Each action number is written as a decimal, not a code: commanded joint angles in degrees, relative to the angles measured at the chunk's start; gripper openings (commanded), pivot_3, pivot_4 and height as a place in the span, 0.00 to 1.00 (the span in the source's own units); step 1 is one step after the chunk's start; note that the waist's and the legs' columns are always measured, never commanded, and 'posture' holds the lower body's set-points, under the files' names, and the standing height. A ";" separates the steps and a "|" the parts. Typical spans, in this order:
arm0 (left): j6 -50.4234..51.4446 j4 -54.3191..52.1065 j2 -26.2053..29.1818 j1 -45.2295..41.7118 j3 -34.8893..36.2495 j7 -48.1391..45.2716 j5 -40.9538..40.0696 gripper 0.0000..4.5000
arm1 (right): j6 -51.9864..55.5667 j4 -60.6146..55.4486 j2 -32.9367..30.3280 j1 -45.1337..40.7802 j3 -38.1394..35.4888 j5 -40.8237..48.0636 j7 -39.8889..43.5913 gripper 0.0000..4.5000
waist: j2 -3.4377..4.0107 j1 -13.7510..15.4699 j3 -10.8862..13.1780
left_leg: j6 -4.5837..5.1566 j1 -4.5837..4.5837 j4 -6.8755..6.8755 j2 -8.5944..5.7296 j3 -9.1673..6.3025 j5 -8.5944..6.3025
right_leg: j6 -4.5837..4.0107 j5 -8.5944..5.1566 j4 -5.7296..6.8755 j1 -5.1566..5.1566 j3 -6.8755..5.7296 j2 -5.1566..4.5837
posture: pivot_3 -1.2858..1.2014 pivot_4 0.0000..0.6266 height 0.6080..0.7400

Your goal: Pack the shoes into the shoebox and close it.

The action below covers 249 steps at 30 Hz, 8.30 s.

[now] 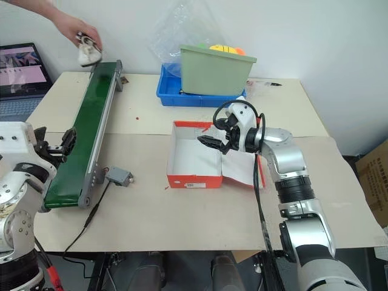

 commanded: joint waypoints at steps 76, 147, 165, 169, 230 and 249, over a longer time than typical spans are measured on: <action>7.39 29.61 1.94 -28.30 1.25 -5.23 -8.35 0.00 | 6.94 -15.32 5.16 3.70 3.68 2.79 -4.05 1.00 | -0.05 1.00 -0.03 | -0.10 -0.06 -0.02 0.00 -0.06 0.06 | 0.01 0.03 0.04 -0.04 -0.13 0.00 | 0.52 0.24 1.00; 10.60 6.92 -9.12 -28.75 -11.40 -1.21 -20.56 0.60 | 17.67 -3.43 13.99 -7.80 -10.81 16.36 -35.59 0.06 | -0.03 -0.11 -0.02 | -0.09 -0.10 -0.04 -0.01 -0.08 0.07 | 0.00 0.03 0.01 -0.08 -0.06 0.02 | 0.52 0.24 1.00; 7.49 8.02 -5.84 -26.42 -10.72 -1.35 -19.21 0.60 | 38.00 -16.48 14.57 0.43 -9.02 7.87 -51.25 0.06 | -0.02 0.17 -0.01 | -0.09 -0.15 -0.08 -0.01 -0.09 0.07 | -0.01 0.04 0.00 -0.14 -0.07 0.01 | 0.52 0.24 1.00; 5.58 8.49 -7.67 -25.80 -11.45 -0.83 -18.53 0.60 | 43.26 -19.90 12.37 1.40 -7.39 6.48 -51.34 0.06 | -0.02 0.15 -0.02 | -0.09 -0.15 -0.06 -0.01 -0.09 0.07 | -0.01 0.04 0.00 -0.12 -0.08 0.01 | 0.52 0.24 1.00; 3.68 -6.64 4.63 2.20 2.81 7.75 -3.03 0.62 | 2.50 -6.78 5.49 -7.69 2.54 7.20 3.06 1.00 | -0.04 -0.32 -0.02 | -0.10 -0.12 -0.14 0.02 -0.07 0.05 | -0.04 0.03 -0.08 -0.14 -0.06 0.02 | 0.52 0.24 1.00; 2.15 -7.89 -0.92 7.37 7.76 7.13 -3.38 0.99 | -3.09 -2.56 9.21 -7.31 3.92 4.37 3.93 1.00 | -0.04 0.03 -0.02 | -0.11 -0.12 -0.13 0.03 -0.06 0.05 | -0.04 0.03 -0.06 -0.15 -0.08 0.02 | 0.52 0.24 1.00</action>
